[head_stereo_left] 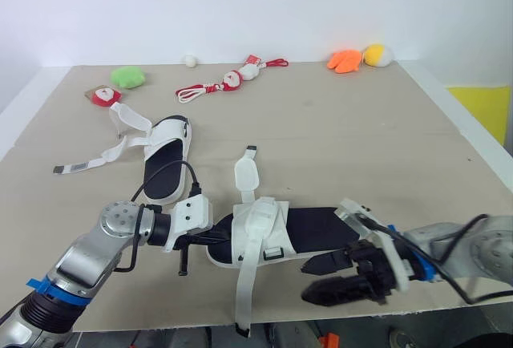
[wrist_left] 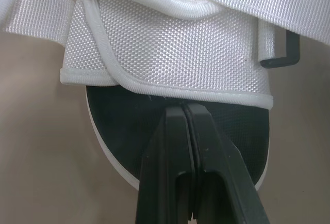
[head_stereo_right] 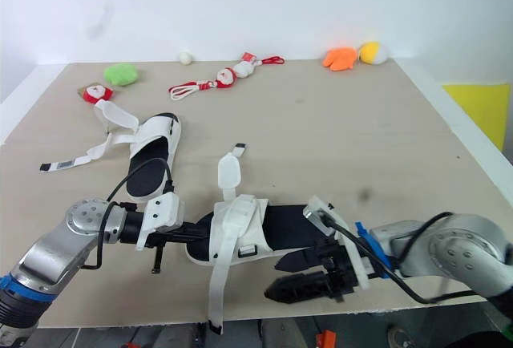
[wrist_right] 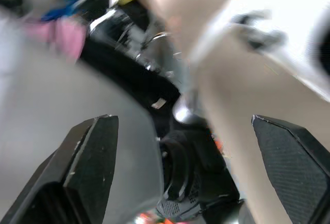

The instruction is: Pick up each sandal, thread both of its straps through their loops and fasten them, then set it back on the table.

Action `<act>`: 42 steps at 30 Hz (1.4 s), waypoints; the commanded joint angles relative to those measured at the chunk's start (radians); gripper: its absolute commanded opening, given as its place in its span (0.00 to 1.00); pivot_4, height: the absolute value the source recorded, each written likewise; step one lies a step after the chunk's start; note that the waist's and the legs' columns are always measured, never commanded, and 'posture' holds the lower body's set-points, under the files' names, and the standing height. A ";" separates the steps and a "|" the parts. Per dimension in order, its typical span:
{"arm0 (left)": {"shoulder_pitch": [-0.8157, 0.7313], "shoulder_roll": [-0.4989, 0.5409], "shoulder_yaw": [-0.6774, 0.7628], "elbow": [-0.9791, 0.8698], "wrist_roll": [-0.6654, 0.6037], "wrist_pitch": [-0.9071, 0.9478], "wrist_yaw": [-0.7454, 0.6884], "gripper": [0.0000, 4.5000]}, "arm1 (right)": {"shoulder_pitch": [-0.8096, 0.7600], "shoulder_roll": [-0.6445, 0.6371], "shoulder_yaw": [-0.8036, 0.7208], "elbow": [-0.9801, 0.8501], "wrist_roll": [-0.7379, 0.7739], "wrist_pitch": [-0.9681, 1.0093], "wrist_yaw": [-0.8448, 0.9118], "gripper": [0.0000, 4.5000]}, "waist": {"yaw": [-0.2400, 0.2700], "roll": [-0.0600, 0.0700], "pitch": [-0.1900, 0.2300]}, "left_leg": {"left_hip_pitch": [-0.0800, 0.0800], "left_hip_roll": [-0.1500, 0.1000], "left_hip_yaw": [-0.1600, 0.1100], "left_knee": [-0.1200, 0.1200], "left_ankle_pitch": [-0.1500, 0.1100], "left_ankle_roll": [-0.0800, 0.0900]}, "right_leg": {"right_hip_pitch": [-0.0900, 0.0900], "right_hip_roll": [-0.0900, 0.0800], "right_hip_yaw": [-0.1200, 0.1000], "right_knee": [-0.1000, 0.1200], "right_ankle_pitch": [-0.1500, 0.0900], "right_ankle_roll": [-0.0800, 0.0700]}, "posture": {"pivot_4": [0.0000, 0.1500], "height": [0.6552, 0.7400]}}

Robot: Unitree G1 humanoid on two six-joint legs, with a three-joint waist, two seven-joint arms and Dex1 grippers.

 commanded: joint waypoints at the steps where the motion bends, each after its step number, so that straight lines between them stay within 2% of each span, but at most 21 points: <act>1: 0.041 0.026 -0.046 0.015 0.019 0.046 -0.015 0.00 | -0.037 0.081 0.014 0.032 0.100 0.092 -0.175 0.98 | 0.000 0.001 0.000 | -0.001 0.000 0.000 0.000 0.000 0.000 | 0.000 0.000 0.000 0.000 -0.001 0.001 | 1.00 1.00; 7: 0.054 0.033 -0.036 -0.012 0.007 0.069 -0.006 0.00 | -0.076 0.199 0.041 0.055 0.286 0.124 -0.403 0.98 | 0.000 0.000 0.000 | -0.003 0.000 -0.002 0.000 -0.004 0.005 | -0.001 0.002 0.000 0.000 0.000 0.007 | 1.00 1.00; 11: 0.066 0.041 -0.028 -0.030 -0.003 0.087 -0.001 0.00 | -0.062 0.278 0.029 0.031 0.294 0.108 -0.451 0.98 | -0.001 0.000 0.000 | -0.003 0.002 -0.004 0.000 -0.004 0.006 | -0.001 0.005 0.000 0.000 -0.001 0.006 | 1.00 1.00; 22: 0.071 0.047 -0.018 -0.044 -0.020 0.118 0.007 0.00 | -0.009 0.373 0.049 -0.053 0.294 0.054 -0.547 0.98 | -0.002 0.001 0.000 | -0.004 0.004 -0.008 0.000 -0.008 0.011 | -0.001 0.008 -0.001 0.000 -0.003 0.004 | 1.00 1.00; 30: 0.049 0.038 -0.023 -0.022 -0.019 0.113 0.006 0.00 | -0.010 0.466 0.084 -0.050 0.294 0.019 -0.699 0.98 | -0.002 0.001 0.000 | -0.004 0.004 -0.009 0.000 -0.008 0.012 | 0.000 0.008 -0.002 0.000 -0.003 0.002 | 1.00 1.00; 33: 0.042 0.037 -0.026 -0.015 -0.019 0.110 0.004 0.00 | -0.007 0.489 0.094 -0.050 0.294 0.017 -0.735 0.84 | -0.002 0.001 -0.001 | -0.004 0.004 -0.009 0.000 -0.008 0.012 | 0.000 0.008 -0.002 0.000 -0.005 -0.001 | 1.00 1.00; 34: 0.040 0.037 -0.026 -0.013 -0.018 0.109 0.003 0.00 | -0.006 0.492 0.095 -0.048 0.294 0.018 -0.741 0.82 | -0.002 0.001 -0.001 | -0.004 0.004 -0.009 0.000 -0.008 0.012 | 0.000 0.008 -0.003 0.000 -0.005 -0.001 | 1.00 1.00; 35: 0.039 0.037 -0.025 -0.011 -0.018 0.107 0.002 0.00 | -0.006 0.493 0.094 -0.048 0.294 0.020 -0.743 0.67 | -0.002 0.001 -0.001 | -0.004 0.004 -0.010 0.000 -0.007 0.012 | 0.000 0.008 -0.003 0.000 -0.005 -0.001 | 1.00 1.00; 36: 0.037 0.037 -0.024 -0.008 -0.018 0.106 0.000 0.00 | -0.006 0.494 0.092 -0.047 0.294 0.023 -0.744 0.65 | -0.002 0.001 -0.001 | -0.003 0.004 -0.010 0.000 -0.007 0.012 | 0.000 0.008 -0.003 0.000 -0.005 -0.001 | 1.00 1.00; 39: 0.032 0.038 -0.023 0.002 -0.016 0.101 -0.004 0.00 | -0.006 0.474 0.081 -0.055 0.294 0.038 -0.703 0.32 | -0.002 0.001 -0.001 | -0.003 0.004 -0.010 0.000 -0.007 0.012 | 0.000 0.009 -0.003 0.001 -0.004 -0.002 | 1.00 1.00; 40: 0.030 0.037 -0.023 0.005 -0.015 0.100 -0.005 0.00 | -0.009 0.464 0.078 -0.058 0.294 0.045 -0.687 0.28 | -0.002 0.001 -0.001 | -0.003 0.004 -0.010 0.000 -0.007 0.012 | 0.000 0.009 -0.003 0.001 -0.005 -0.002 | 1.00 1.00; 42: 0.025 0.035 -0.023 0.011 -0.014 0.097 -0.004 0.00 | -0.017 0.433 0.071 -0.065 0.294 0.059 -0.655 0.06 | -0.001 0.001 -0.001 | -0.003 0.004 -0.010 0.000 -0.007 0.012 | 0.000 0.009 -0.003 0.001 -0.005 -0.002 | 1.00 1.00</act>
